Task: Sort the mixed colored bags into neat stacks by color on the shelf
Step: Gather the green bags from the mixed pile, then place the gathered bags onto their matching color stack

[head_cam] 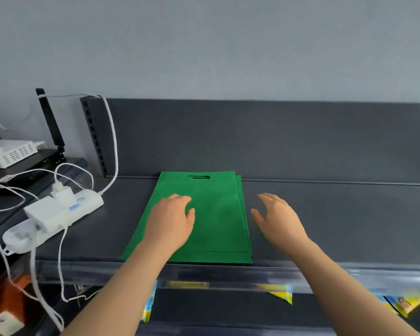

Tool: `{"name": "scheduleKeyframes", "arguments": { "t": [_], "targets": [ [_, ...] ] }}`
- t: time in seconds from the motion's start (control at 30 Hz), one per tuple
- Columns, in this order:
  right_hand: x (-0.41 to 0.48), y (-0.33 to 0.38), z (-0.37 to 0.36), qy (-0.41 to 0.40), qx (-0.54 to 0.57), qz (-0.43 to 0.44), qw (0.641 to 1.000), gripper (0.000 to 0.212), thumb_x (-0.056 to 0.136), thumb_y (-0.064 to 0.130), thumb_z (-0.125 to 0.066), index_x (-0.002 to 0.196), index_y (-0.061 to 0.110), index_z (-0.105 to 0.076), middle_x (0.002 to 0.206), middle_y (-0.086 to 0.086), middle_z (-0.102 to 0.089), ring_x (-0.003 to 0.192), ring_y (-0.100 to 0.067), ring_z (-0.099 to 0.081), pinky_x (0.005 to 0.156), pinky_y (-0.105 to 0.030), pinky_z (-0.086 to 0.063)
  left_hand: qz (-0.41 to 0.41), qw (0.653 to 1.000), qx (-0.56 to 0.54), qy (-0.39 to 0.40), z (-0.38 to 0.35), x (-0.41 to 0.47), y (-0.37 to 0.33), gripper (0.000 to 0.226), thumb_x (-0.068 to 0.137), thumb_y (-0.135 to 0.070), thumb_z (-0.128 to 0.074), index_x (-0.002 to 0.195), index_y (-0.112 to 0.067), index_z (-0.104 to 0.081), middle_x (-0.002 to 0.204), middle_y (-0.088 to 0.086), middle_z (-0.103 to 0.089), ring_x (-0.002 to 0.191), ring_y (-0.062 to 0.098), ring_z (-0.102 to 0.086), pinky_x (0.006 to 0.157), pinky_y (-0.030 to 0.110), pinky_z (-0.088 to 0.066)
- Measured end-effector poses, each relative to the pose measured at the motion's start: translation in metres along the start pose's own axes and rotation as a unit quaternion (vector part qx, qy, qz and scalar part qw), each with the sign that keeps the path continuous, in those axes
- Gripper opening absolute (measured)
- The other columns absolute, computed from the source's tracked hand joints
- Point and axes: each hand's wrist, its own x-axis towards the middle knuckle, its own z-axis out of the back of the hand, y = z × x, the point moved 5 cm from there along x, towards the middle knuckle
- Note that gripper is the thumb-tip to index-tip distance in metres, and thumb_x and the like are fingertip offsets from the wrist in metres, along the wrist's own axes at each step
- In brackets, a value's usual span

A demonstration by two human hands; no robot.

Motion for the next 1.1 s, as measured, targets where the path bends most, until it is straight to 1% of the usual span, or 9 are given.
{"name": "scheduleKeyframes", "arguments": {
  "t": [0.03,0.2,0.3,0.43,0.63,0.77,0.83,0.93,1.1],
  "targets": [
    [-0.003,-0.004,0.007,-0.009,-0.011,-0.001,1.000,0.043,0.097,0.030,-0.048,0.133,0.006,-0.047,0.139,-0.006,-0.049,0.128,-0.023,-0.044,0.104,-0.032,-0.035,-0.020,1.000,-0.007,-0.002,0.001,0.000,-0.012,0.040,0.098,-0.031,-0.046,0.136,-0.018,-0.051,0.136,-0.002,-0.054,0.123,0.014,-0.051,0.103,0.028,-0.040],
    [-0.025,-0.032,0.036,-0.043,-0.054,-0.034,0.997,0.036,0.096,0.031,-0.047,0.119,0.004,-0.055,0.122,-0.008,-0.059,0.114,-0.024,-0.052,0.094,-0.033,-0.042,-0.093,0.995,-0.038,-0.002,-0.008,-0.004,-0.063,0.040,0.098,-0.034,-0.045,0.135,-0.021,-0.052,0.135,-0.005,-0.055,0.122,0.012,-0.051,0.104,0.028,-0.040],
    [-0.042,-0.059,0.053,-0.055,-0.068,-0.068,0.994,0.036,0.095,0.031,-0.047,0.117,0.004,-0.056,0.119,-0.007,-0.060,0.113,-0.024,-0.052,0.093,-0.035,-0.043,-0.125,0.991,-0.055,0.009,-0.020,-0.007,-0.094,0.040,0.097,-0.035,-0.046,0.134,-0.021,-0.053,0.133,-0.006,-0.056,0.122,0.013,-0.050,0.104,0.029,-0.039],
    [-0.066,-0.101,0.082,-0.072,-0.083,-0.108,0.988,0.036,0.095,0.031,-0.047,0.116,0.004,-0.056,0.119,-0.007,-0.061,0.112,-0.025,-0.052,0.093,-0.035,-0.042,-0.161,0.984,-0.072,0.019,-0.040,-0.010,-0.141,0.039,0.096,-0.035,-0.048,0.131,-0.022,-0.055,0.128,-0.006,-0.059,0.117,0.014,-0.053,0.098,0.029,-0.042],
    [-0.109,-0.176,0.130,-0.089,-0.095,-0.154,0.979,0.038,0.096,0.034,-0.045,0.124,0.009,-0.053,0.126,-0.003,-0.057,0.119,-0.022,-0.049,0.098,-0.031,-0.039,-0.211,0.972,-0.097,0.031,-0.069,-0.020,-0.232,0.038,0.096,-0.036,-0.048,0.131,-0.023,-0.055,0.127,-0.009,-0.059,0.116,0.014,-0.052,0.096,0.029,-0.043],
    [-0.134,-0.241,0.169,-0.099,-0.111,-0.178,0.973,0.036,0.095,0.034,-0.047,0.119,0.008,-0.055,0.121,-0.005,-0.060,0.113,-0.022,-0.052,0.095,-0.033,-0.042,-0.234,0.965,-0.111,0.039,-0.091,-0.032,-0.306,0.038,0.096,-0.035,-0.047,0.131,-0.023,-0.055,0.125,-0.009,-0.060,0.114,0.014,-0.052,0.094,0.028,-0.042],
    [-0.148,-0.273,0.192,-0.108,-0.114,-0.180,0.971,0.039,0.096,0.035,-0.046,0.125,0.010,-0.053,0.126,-0.002,-0.058,0.118,-0.020,-0.050,0.097,-0.031,-0.040,-0.243,0.962,-0.119,0.044,-0.102,-0.039,-0.346,0.038,0.096,-0.036,-0.047,0.131,-0.024,-0.055,0.126,-0.009,-0.060,0.115,0.013,-0.052,0.094,0.027,-0.042],
    [-0.169,-0.323,0.227,-0.118,-0.125,-0.184,0.968,0.046,0.097,0.037,-0.044,0.137,0.015,-0.044,0.138,0.003,-0.050,0.129,-0.016,-0.042,0.103,-0.026,-0.034,-0.258,0.956,-0.129,0.047,-0.118,-0.047,-0.408,0.038,0.096,-0.035,-0.047,0.131,-0.023,-0.055,0.126,-0.008,-0.060,0.115,0.013,-0.052,0.095,0.027,-0.043],
    [-0.199,-0.407,0.271,-0.128,-0.130,-0.218,0.959,0.049,0.097,0.038,-0.044,0.141,0.017,-0.041,0.143,0.004,-0.046,0.133,-0.015,-0.039,0.105,-0.029,-0.034,-0.281,0.947,-0.148,0.053,-0.147,-0.062,-0.506,0.037,0.096,-0.034,-0.047,0.130,-0.022,-0.056,0.122,-0.007,-0.061,0.112,0.015,-0.052,0.093,0.029,-0.044]
  ]
}}
